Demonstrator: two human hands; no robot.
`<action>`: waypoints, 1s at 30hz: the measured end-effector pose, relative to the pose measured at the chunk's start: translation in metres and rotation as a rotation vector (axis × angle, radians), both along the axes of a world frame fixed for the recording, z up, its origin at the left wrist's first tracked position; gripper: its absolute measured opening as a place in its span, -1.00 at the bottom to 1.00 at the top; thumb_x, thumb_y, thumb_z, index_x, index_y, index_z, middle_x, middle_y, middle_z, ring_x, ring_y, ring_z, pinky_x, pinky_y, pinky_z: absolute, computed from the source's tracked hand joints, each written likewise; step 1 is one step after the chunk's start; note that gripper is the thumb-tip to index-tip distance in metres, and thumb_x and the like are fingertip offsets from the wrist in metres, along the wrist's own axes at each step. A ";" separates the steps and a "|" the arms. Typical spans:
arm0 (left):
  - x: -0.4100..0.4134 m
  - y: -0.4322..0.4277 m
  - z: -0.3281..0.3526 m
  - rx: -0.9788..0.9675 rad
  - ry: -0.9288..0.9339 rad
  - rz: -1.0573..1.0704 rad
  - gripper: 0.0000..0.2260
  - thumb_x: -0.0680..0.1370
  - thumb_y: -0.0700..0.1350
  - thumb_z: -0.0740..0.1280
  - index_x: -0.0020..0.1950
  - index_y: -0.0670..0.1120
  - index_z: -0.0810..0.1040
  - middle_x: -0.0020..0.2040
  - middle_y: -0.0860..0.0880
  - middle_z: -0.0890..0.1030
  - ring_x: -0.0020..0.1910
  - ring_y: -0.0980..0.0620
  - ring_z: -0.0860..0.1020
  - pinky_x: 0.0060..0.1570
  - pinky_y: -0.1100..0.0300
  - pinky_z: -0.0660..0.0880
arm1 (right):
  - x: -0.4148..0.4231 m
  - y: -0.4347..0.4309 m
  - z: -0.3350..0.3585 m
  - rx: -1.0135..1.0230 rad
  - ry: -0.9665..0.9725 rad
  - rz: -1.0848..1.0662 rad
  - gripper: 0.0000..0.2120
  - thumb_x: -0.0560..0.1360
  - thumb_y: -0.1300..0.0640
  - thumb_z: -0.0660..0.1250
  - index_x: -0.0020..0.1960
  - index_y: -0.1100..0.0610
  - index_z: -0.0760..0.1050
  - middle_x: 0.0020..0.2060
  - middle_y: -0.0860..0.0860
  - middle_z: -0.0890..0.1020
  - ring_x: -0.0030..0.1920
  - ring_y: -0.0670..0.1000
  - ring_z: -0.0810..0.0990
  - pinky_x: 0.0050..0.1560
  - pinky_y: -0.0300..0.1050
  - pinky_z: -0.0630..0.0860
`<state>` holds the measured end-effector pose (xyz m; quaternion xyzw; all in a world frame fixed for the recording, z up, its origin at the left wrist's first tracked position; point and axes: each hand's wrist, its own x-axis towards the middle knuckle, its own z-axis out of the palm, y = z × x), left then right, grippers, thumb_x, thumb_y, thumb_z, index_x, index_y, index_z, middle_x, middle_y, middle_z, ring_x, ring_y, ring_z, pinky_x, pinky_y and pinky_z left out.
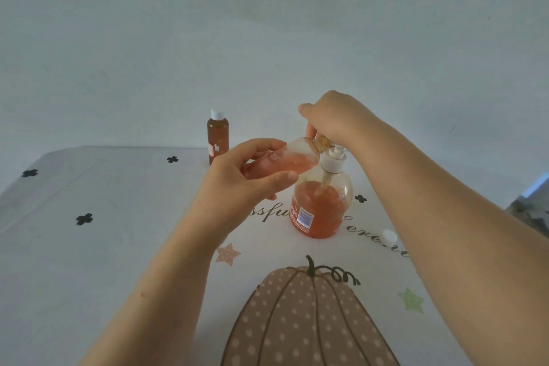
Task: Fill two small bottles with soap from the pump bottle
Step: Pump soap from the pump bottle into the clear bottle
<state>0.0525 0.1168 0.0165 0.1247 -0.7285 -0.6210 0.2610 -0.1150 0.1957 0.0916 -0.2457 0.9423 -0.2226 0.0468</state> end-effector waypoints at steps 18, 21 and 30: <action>0.001 0.004 0.002 -0.019 0.025 0.020 -0.65 0.36 -0.15 0.58 0.02 0.20 0.64 -0.09 0.12 0.69 -0.32 0.06 0.66 -0.15 0.13 0.65 | 0.001 0.005 0.004 -0.031 0.034 0.013 -0.54 0.64 -0.03 0.07 -0.07 0.19 0.67 -0.19 0.03 0.72 -0.22 0.11 0.63 -0.03 -0.05 0.52; 0.001 0.005 0.002 -0.011 0.030 0.023 -0.66 0.35 -0.14 0.58 0.03 0.20 0.64 -0.09 0.14 0.69 -0.32 0.06 0.67 -0.17 0.20 0.64 | 0.000 0.003 0.004 -0.005 0.081 0.012 -0.55 0.63 -0.02 0.06 -0.03 0.20 0.65 -0.17 0.02 0.71 -0.25 0.09 0.59 -0.14 -0.09 0.46; 0.003 0.000 0.003 -0.040 -0.034 0.043 -0.66 0.33 -0.11 0.59 0.03 0.20 0.65 -0.07 0.10 0.69 -0.33 0.10 0.65 -0.27 0.32 0.53 | -0.003 -0.001 -0.010 -0.011 0.016 0.004 -0.53 0.63 -0.03 0.04 -0.05 0.18 0.66 -0.22 0.05 0.70 -0.22 0.10 0.62 -0.01 -0.04 0.52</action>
